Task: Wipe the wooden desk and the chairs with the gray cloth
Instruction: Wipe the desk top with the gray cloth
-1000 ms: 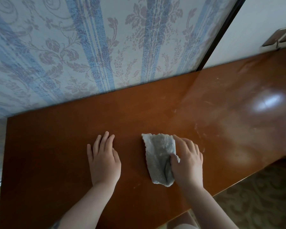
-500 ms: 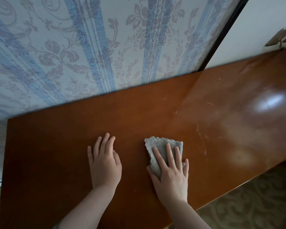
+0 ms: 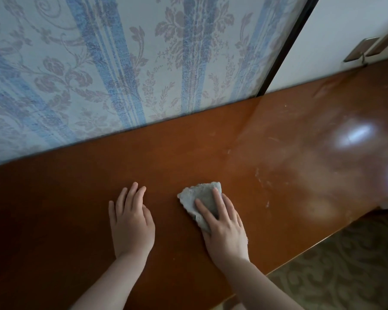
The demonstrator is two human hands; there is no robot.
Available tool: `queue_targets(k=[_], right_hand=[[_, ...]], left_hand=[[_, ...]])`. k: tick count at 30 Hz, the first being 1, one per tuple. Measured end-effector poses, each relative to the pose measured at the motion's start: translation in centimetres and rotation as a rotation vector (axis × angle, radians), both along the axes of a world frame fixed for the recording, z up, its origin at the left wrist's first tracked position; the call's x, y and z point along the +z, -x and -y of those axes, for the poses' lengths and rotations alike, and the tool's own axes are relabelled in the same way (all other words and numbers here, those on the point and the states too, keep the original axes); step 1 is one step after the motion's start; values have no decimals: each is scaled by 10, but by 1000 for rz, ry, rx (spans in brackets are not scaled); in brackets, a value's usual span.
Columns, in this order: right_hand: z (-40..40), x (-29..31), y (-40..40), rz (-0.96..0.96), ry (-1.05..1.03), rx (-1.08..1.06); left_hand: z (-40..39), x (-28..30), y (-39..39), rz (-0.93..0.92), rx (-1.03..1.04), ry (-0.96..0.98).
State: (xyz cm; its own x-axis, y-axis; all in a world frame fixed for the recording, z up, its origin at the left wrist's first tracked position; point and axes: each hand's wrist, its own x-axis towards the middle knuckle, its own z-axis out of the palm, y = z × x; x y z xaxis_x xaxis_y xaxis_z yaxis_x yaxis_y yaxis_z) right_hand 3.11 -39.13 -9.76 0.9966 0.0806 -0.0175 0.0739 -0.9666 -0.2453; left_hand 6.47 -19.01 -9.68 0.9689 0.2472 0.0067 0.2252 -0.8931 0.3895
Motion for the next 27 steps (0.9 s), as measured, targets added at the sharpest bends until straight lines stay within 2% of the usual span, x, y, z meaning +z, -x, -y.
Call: queue_targets(k=[2,6,7,9,12,14,15,17,19,21,24,27], right_hand=[[-7,5,0,27,-41,-36],[-38,6,12,112,22,357],[-34,4,12,117,43,389],[-11,0,2,95,75,265],[30,8,-14,47,92,-142],[39,15,-22,10,12,-344],[35,19,-23,44,-5,-354],[15,18,-21,134,32,-173],[-5,3,-12,148,96,45],[-4,-7,-10,126,86,119],[26,-7,-20,117,112,80],[65,-4,-27,116,65,-238]], left_hand=[[5,1,0,5,43,27],[27,7,-9,-3,193,134],[33,7,-12,-5,200,149],[43,8,-18,8,161,179],[56,7,-23,27,75,183],[63,7,-30,36,31,177],[67,8,-35,35,12,174],[72,9,-46,19,-22,156],[76,7,-53,-4,-65,123],[79,5,-55,-6,-99,86],[80,2,-53,14,-106,58],[80,0,-52,26,-111,34]])
